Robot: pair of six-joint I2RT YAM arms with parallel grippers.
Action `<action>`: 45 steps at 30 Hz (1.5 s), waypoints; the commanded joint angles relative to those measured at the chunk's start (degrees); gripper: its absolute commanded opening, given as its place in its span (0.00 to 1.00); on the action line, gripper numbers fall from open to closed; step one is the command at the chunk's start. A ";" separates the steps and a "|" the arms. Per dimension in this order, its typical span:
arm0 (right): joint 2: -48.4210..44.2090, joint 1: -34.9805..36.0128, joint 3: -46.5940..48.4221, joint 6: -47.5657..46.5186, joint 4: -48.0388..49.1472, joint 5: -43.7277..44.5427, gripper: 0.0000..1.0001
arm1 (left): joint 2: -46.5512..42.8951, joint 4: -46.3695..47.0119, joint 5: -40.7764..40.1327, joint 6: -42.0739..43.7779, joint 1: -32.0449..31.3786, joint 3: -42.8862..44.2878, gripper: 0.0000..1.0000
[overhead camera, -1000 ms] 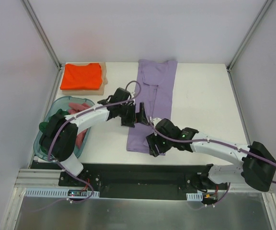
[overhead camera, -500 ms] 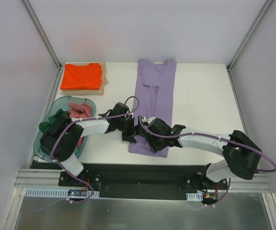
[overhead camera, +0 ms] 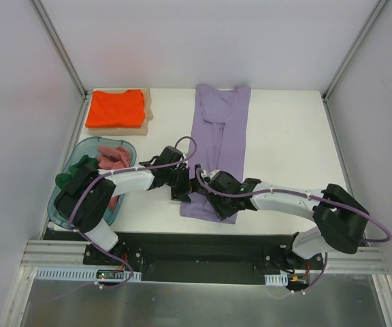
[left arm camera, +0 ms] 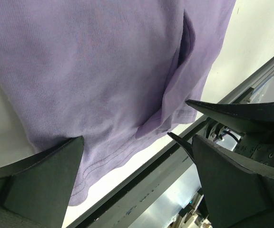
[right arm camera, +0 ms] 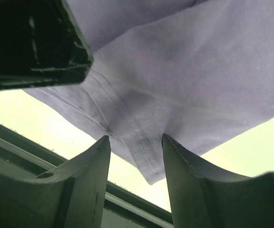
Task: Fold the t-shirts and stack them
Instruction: Grab the bottom of the folded rectangular tshirt with both arms
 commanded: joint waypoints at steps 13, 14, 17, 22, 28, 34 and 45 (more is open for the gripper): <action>3.14 1.30 2.74 0.32 -3.40 5.06 0.45 | 0.34 -6.40 -6.70 4.41 0.10 -0.72 0.99; 3.14 1.22 2.91 0.32 -3.32 5.85 0.45 | 0.52 -6.31 -6.70 4.50 0.10 -0.72 0.99; 2.88 1.22 3.09 1.46 -3.84 6.74 0.42 | 0.87 -6.40 -6.61 4.41 0.10 -0.63 0.99; 0.33 1.30 2.38 4.53 -6.47 9.54 0.26 | 0.70 -6.66 -7.75 4.41 0.28 -1.34 0.99; -2.13 1.30 1.42 6.64 -9.11 11.66 0.12 | 0.35 -7.10 -8.02 4.50 0.63 -1.43 0.99; -5.38 1.22 0.01 7.53 -10.87 9.38 0.01 | 0.08 -7.46 -8.54 4.41 0.98 -1.60 0.99; -11.45 1.39 -4.47 9.72 -13.95 8.05 0.04 | -0.01 -7.46 -7.58 4.32 1.07 -2.04 0.99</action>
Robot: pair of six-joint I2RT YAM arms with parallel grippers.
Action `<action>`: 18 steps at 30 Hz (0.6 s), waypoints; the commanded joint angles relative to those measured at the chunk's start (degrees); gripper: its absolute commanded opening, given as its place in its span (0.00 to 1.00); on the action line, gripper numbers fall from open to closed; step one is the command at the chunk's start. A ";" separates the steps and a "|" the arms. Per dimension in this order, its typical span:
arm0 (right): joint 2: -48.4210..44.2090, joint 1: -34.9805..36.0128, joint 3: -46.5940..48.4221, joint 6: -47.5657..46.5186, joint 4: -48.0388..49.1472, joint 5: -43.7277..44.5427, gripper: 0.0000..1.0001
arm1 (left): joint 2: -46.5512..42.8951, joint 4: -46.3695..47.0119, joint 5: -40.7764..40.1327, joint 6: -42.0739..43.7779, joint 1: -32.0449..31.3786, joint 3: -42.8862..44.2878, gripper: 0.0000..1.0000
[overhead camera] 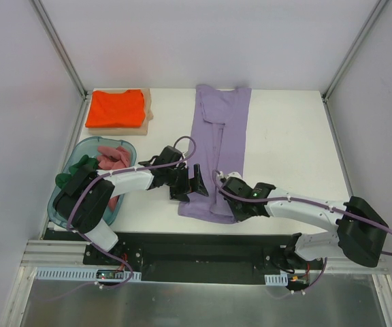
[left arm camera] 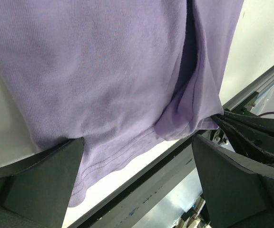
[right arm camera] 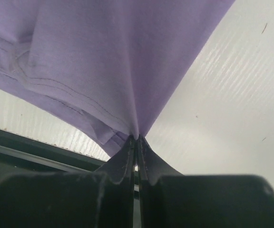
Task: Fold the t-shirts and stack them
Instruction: Grab the bottom of the folded rectangular tshirt with both arms
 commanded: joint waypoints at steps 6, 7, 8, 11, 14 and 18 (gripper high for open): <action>-2.12 1.57 -1.50 -0.69 -0.76 -5.56 0.23 | -0.36 -5.58 -3.97 3.73 0.85 -2.63 0.99; -2.38 1.83 -1.24 -1.04 -0.50 -6.52 0.38 | -0.71 -5.58 -3.61 3.82 0.85 -2.63 0.99; -2.82 2.10 -0.98 -1.65 -0.23 -7.14 0.49 | -0.80 -5.49 -2.91 4.00 0.85 -2.63 0.99; -5.36 2.28 -0.27 -2.27 0.73 -7.85 0.63 | -1.76 -5.58 -1.15 4.44 0.33 -2.28 0.99; -8.17 2.19 -0.27 -2.10 4.15 -8.11 0.66 | -3.17 -5.49 -0.71 4.44 -0.20 -2.19 0.99; -8.28 2.19 -0.19 -3.59 8.90 -8.99 0.55 | -5.19 -5.58 -1.23 4.09 -0.29 -2.54 0.99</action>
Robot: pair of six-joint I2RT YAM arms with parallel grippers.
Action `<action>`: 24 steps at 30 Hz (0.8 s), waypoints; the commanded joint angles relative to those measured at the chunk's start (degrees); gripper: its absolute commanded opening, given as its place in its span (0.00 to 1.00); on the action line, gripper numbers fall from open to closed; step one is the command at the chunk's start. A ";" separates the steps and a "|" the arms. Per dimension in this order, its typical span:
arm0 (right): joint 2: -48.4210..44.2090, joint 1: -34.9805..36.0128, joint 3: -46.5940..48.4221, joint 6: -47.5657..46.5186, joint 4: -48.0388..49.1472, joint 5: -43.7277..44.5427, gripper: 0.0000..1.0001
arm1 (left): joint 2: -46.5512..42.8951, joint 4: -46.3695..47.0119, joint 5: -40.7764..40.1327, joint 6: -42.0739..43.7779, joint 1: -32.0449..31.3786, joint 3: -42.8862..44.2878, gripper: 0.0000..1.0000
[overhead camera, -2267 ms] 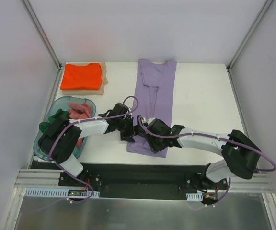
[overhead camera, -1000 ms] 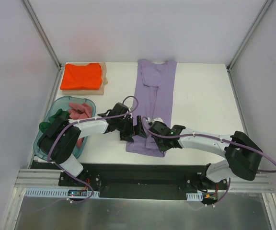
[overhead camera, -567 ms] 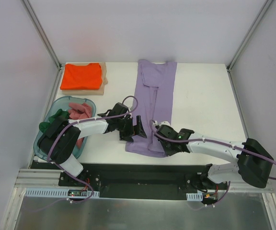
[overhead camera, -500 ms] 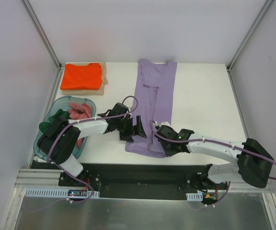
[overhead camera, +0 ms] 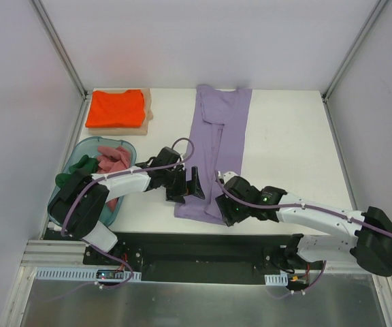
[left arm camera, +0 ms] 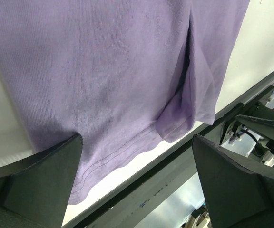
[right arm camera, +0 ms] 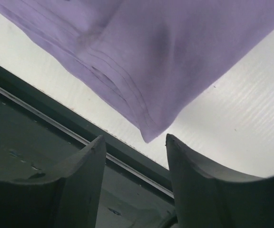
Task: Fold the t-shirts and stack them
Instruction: Grab the bottom of the folded rectangular tshirt with both arms
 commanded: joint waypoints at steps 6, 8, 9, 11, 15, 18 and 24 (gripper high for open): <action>8.39 0.26 4.92 -1.69 9.34 -1.51 0.51 | -2.46 -3.70 -1.76 1.94 -0.20 -1.56 0.99; 11.56 0.26 6.94 -1.17 10.04 1.22 0.50 | -2.29 -3.78 -1.76 1.85 -0.20 -1.82 0.99; 13.14 0.18 8.17 -1.16 10.22 1.32 0.48 | -2.29 -3.78 -1.85 1.77 -0.20 -1.91 0.99; 15.87 0.18 9.41 -1.69 10.31 0.79 0.48 | -2.55 -3.70 -1.85 1.50 -0.20 -2.26 0.99; 19.04 0.27 7.75 -2.65 12.50 -0.87 0.48 | -4.13 -3.78 -2.46 1.68 -0.20 -2.79 0.99; 20.88 0.44 5.46 -2.40 15.49 -4.82 0.48 | -5.71 -3.87 -3.16 1.77 -0.12 -3.32 0.99; 18.27 2.81 5.45 -4.23 15.32 -5.19 0.49 | -9.14 -4.57 -3.60 1.85 -0.20 -3.15 0.99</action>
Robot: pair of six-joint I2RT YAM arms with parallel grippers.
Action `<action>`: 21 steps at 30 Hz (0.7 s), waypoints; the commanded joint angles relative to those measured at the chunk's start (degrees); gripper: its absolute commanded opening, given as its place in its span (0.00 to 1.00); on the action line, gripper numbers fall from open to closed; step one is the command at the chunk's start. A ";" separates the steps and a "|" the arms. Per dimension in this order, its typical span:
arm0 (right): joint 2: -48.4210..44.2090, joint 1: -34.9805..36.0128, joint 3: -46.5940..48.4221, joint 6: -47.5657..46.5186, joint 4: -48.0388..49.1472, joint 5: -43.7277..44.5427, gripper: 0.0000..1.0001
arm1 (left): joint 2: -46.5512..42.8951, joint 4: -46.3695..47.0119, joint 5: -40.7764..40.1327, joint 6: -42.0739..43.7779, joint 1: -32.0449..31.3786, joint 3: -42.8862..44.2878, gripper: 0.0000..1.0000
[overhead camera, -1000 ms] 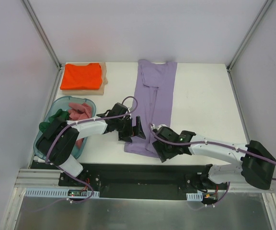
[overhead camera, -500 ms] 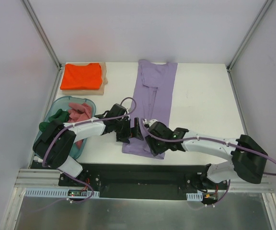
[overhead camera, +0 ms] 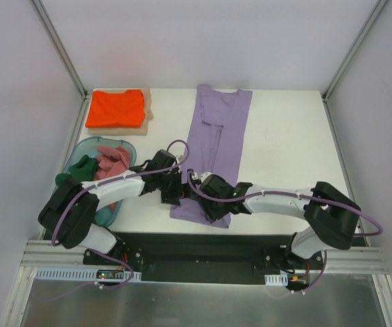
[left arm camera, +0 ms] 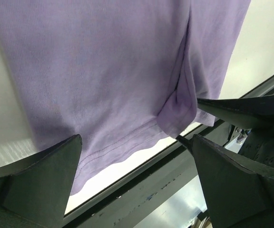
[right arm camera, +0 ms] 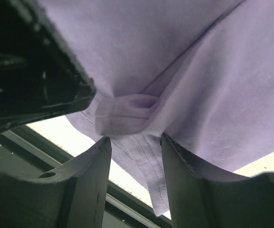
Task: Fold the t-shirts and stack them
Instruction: Grab the bottom of the folded rectangular tshirt with both arms
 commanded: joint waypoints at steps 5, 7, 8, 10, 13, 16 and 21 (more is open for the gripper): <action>-14.48 1.85 -0.53 -5.71 -0.77 -2.28 0.62 | -10.27 -5.00 -3.04 1.53 -0.20 -0.58 0.99; -20.10 1.94 -2.28 -7.39 -1.38 -4.37 0.67 | -13.70 -7.11 -5.14 1.18 -0.20 -2.16 0.99; -22.83 1.85 -3.25 -7.66 -2.08 -5.09 0.69 | -16.68 -8.60 -6.98 1.00 -0.20 -2.78 0.99; -26.53 1.85 -4.92 -10.72 -4.01 -6.84 0.70 | -20.30 -11.32 -9.62 0.48 -0.20 -4.45 0.99; -28.92 2.55 -6.51 -12.66 -7.36 -8.44 0.70 | -23.91 -13.88 -11.65 -0.49 -0.20 -7.00 0.99; -27.17 3.52 -6.51 -13.81 -8.24 -5.89 0.70 | -24.18 -14.24 -11.66 -1.81 -0.20 -9.46 0.98; -16.64 5.19 -2.83 -17.58 -7.80 -3.52 0.68 | -19.62 -13.89 -12.80 -3.74 -0.20 -10.35 0.86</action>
